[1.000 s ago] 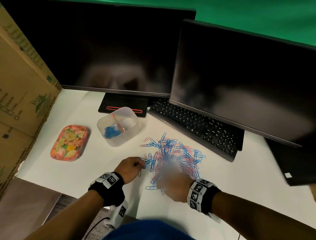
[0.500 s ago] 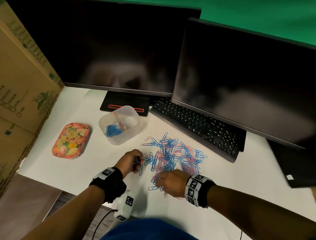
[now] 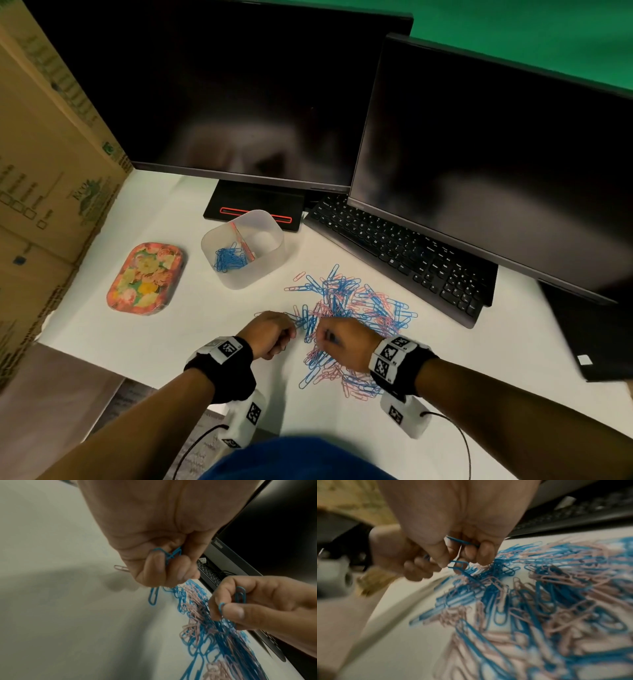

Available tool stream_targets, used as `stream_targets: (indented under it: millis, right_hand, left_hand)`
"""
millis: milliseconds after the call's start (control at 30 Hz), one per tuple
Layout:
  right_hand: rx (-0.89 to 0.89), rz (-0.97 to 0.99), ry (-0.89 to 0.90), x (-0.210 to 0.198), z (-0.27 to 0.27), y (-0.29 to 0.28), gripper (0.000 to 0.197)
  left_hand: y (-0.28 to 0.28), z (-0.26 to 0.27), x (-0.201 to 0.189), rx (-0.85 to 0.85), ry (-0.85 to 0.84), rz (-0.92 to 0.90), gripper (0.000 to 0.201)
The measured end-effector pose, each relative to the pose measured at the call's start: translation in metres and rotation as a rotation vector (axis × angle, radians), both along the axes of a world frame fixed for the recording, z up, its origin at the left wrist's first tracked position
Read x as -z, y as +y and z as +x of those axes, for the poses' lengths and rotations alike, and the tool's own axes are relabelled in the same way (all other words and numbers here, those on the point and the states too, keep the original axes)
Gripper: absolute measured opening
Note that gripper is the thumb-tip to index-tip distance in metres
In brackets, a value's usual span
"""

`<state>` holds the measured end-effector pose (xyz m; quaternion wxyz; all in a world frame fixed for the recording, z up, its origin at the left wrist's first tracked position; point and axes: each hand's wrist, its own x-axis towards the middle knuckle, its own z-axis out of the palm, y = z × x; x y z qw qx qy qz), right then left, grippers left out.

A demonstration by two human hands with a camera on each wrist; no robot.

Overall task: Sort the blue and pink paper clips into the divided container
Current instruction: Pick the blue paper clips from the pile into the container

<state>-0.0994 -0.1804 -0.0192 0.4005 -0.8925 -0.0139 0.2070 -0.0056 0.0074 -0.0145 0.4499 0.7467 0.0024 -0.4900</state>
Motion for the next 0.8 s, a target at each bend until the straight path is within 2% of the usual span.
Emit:
stream_targets:
  millis: [133,267,367,467,600,800]
  right_hand:
    - [0.246,0.216,0.119,-0.004,0.008,-0.002,0.016]
    - [0.439,0.440,0.199,-0.013,0.021,-0.002,0.015]
    - [0.574,0.595,0.292,-0.015,0.028,-0.004,0.016]
    - [0.659,0.698,0.357,-0.018,0.031,-0.005,0.018]
    - [0.745,0.812,0.411,-0.025,0.034,-0.008,0.019]
    - [0.809,0.925,0.479,-0.029,0.039,-0.009,0.021]
  left_hand:
    - [0.002,0.009,-0.002,0.025,-0.092,0.059,0.017]
    - [0.007,0.014,0.002,0.199,-0.444,0.265,0.016]
    - [0.007,0.008,0.003,0.364,-0.589,0.410,0.015]
    - [0.004,0.000,0.006,0.473,-0.632,0.497,0.023]
    - [0.001,0.000,0.011,0.468,-0.637,0.548,0.014]
    - [0.001,-0.001,0.011,0.554,-0.677,0.582,0.021]
